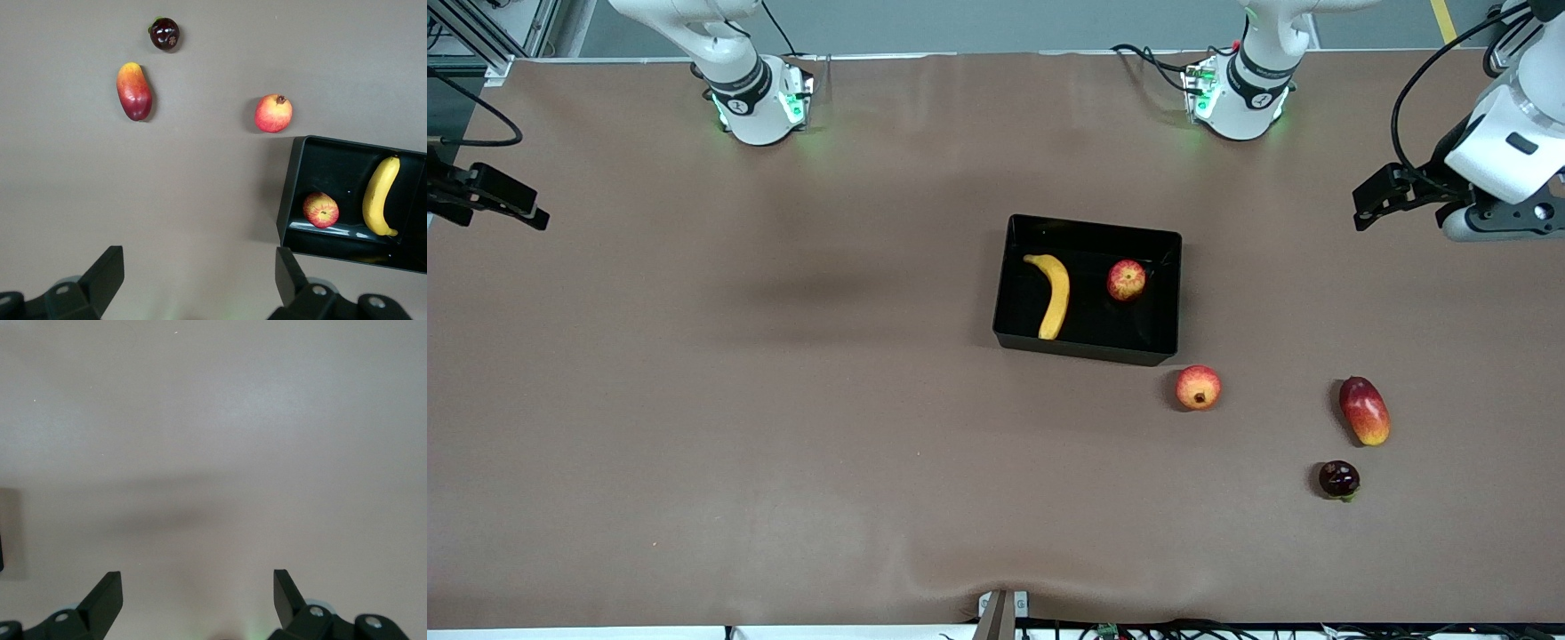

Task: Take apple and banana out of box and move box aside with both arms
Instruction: 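Move the left gripper toward the black box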

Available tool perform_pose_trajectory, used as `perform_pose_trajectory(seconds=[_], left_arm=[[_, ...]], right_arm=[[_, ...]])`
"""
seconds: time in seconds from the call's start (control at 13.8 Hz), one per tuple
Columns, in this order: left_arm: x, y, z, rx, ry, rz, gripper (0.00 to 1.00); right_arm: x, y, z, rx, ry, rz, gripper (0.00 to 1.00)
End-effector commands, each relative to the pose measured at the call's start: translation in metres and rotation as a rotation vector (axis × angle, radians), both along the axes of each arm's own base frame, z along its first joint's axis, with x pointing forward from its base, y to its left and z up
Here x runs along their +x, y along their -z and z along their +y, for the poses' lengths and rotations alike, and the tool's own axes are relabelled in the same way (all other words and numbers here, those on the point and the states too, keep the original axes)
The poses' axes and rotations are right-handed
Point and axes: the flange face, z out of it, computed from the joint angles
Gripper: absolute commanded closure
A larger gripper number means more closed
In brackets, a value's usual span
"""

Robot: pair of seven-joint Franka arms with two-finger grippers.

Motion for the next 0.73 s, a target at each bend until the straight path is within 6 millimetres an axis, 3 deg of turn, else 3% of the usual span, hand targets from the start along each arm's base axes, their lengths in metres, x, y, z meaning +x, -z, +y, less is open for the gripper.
perform_pose_trajectory(seconds=[0.0, 0.22, 0.44, 0.65], left_arm=[[0.006, 0.006, -0.012, -0.022, 0.013, 0.028, 0.00], [0.015, 0.033, -0.032, -0.083, -0.050, 0.084, 0.00], [0.018, 0.060, -0.066, -0.088, -0.104, 0.109, 0.00], [0.012, 0.101, -0.081, -0.079, -0.090, 0.120, 0.00]], right_arm=[[-0.008, -0.002, -0.001, -0.011, 0.002, 0.000, 0.00], [-0.008, -0.002, -0.001, -0.011, 0.002, 0.000, 0.00], [-0.008, -0.002, -0.001, -0.011, 0.002, 0.000, 0.00], [-0.008, -0.001, -0.002, -0.011, 0.004, 0.000, 0.00]])
